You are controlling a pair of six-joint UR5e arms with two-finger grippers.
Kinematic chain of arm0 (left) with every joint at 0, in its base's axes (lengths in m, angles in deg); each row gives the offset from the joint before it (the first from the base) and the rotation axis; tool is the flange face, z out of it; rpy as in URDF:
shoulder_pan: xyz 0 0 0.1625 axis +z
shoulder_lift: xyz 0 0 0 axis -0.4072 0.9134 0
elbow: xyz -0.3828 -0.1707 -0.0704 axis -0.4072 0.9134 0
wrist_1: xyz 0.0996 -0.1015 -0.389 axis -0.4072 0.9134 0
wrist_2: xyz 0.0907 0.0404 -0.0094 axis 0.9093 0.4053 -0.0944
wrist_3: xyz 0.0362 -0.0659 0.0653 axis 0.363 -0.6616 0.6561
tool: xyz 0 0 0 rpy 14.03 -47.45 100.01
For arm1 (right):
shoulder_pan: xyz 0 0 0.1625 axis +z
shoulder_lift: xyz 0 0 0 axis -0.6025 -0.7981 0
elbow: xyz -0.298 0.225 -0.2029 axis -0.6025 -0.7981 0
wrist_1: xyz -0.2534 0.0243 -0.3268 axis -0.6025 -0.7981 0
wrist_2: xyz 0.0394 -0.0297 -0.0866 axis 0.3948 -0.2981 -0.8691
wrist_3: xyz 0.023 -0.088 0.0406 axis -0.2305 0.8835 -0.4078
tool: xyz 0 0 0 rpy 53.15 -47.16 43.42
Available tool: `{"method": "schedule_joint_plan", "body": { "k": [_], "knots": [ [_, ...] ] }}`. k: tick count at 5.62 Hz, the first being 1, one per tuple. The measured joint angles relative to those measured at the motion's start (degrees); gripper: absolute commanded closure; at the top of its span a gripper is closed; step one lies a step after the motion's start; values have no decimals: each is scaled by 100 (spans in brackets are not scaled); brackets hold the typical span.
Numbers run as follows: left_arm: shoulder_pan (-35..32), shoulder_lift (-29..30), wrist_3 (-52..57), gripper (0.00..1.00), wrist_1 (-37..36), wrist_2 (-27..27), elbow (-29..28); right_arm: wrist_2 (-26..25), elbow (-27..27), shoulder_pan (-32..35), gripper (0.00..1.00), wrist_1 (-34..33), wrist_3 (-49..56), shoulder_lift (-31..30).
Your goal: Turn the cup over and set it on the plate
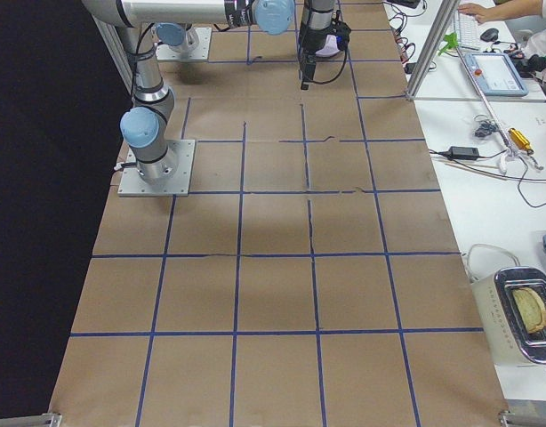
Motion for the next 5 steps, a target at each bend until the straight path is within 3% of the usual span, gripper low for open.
{"method": "schedule_joint_plan", "body": {
  "k": [2, 5],
  "knots": [
    [-126, -754, -306, 2, 1008, -59, -348, 0, 0, 0, 0, 0, 0, 1],
    [-135, -1212, -334, 2, 1348, -75, -381, 0, 0, 0, 0, 0, 0, 0]
  ]
}}
